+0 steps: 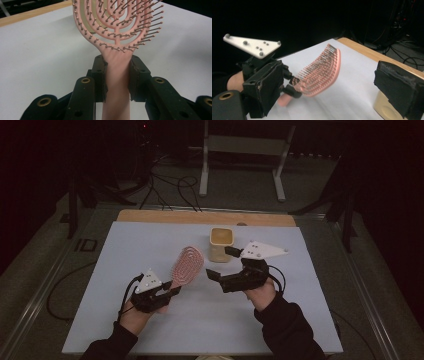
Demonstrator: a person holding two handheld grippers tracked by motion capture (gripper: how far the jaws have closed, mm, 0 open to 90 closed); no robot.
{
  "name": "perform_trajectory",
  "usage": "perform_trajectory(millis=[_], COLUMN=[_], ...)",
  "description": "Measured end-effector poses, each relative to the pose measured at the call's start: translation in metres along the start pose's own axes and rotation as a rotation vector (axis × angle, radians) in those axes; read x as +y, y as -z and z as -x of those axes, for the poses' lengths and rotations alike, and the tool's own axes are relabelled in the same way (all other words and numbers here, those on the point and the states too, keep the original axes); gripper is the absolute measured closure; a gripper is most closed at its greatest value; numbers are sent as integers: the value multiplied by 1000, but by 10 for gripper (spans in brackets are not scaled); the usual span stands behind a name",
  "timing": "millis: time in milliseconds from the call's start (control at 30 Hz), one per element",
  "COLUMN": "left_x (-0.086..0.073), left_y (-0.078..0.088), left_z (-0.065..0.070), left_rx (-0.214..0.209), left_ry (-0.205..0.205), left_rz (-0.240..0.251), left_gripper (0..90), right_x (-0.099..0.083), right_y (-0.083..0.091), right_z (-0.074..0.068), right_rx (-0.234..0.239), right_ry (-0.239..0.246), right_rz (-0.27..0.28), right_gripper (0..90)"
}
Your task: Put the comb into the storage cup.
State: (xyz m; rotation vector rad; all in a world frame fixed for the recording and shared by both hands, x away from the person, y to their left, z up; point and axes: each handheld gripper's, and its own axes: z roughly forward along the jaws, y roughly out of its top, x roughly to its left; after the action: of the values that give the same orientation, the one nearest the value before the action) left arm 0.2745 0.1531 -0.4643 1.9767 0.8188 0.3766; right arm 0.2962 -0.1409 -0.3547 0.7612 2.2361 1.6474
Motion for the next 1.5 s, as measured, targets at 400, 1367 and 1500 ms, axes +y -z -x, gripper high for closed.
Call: perform_trajectory(millis=[400, 1367, 1500], left_x=[0, 2, 2], left_y=[0, 1, 1], left_z=[2, 4, 4], left_rx=[-2, -7, -2], left_ry=[-9, -22, -24], left_rz=[2, 23, 20], left_gripper=[712, 713, 713], right_x=[3, -15, -17], right_y=[-37, -80, -83], right_z=[-4, 10, 8], right_rx=[-8, 94, 119], right_ry=[-92, -346, -373], right_rz=[-37, -118, -128], right_gripper=[86, 436, 489])
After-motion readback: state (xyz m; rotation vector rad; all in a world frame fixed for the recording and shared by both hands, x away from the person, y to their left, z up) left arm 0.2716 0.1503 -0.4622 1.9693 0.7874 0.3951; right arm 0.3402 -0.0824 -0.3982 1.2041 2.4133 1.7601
